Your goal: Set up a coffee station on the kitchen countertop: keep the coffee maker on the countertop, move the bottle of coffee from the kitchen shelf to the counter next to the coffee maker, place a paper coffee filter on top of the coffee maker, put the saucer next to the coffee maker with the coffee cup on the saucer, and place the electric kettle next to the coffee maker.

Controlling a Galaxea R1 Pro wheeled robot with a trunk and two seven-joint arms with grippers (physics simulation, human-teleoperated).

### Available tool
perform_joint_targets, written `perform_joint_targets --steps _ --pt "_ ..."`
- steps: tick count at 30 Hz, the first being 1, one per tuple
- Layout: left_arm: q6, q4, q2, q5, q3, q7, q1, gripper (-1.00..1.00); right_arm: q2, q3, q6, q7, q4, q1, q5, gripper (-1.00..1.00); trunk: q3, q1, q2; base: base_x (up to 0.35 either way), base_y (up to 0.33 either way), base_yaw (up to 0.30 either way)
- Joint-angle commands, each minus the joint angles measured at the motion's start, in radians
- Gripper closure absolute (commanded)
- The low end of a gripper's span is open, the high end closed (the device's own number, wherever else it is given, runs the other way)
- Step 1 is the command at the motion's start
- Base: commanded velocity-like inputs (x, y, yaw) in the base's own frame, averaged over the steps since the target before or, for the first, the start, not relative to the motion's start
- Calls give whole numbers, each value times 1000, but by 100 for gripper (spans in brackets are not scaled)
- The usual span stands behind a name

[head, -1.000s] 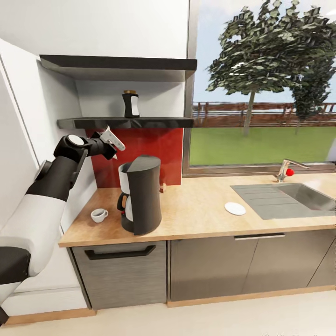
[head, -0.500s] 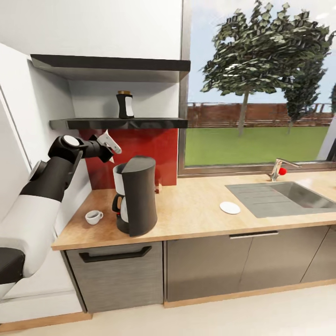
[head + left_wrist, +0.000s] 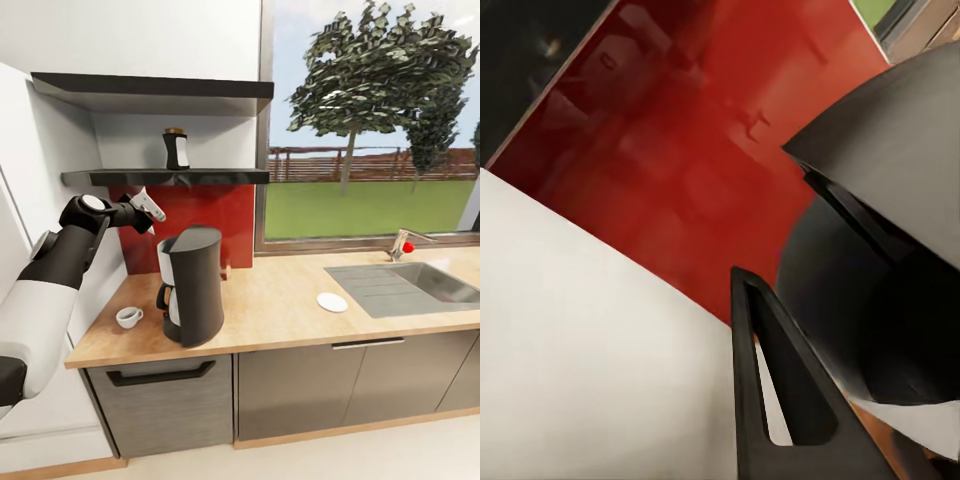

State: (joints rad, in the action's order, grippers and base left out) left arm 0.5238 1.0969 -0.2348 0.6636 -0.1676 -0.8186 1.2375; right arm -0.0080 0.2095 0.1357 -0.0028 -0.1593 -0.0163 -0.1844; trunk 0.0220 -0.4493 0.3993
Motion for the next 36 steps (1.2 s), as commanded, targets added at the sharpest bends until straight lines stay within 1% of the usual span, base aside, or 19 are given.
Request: perform_joint_targets --steps 1,9,13,20,30,36 --pt "3 1 0 7 -2 -4 0 100 0 8 4 0 1 -1 -10 -100 0 -1 1 168 0 0" --pt "4 3 0 7 -3 -4 0 100 0 8 4 0 2 -1 -10 -100 0 -1 1 71 0 0" --pt "4 2 0 7 -3 -4 -1 100 0 8 4 0 2 -1 -10 -100 0 -1 1 205 0 0" --pt "3 1 0 7 -3 -4 -25 100 0 8 4 0 2 -1 -10 -100 0 -1 1 172 0 0" --pt "2 1 0 7 -1 -5 -29 100 0 10 4 0 1 -1 -10 -100 0 -1 1 8 2 0" --pt "2 2 0 5 1 -5 -29 100 0 10 4 0 1 -1 -10 -100 0 -1 1 -211 120 0"
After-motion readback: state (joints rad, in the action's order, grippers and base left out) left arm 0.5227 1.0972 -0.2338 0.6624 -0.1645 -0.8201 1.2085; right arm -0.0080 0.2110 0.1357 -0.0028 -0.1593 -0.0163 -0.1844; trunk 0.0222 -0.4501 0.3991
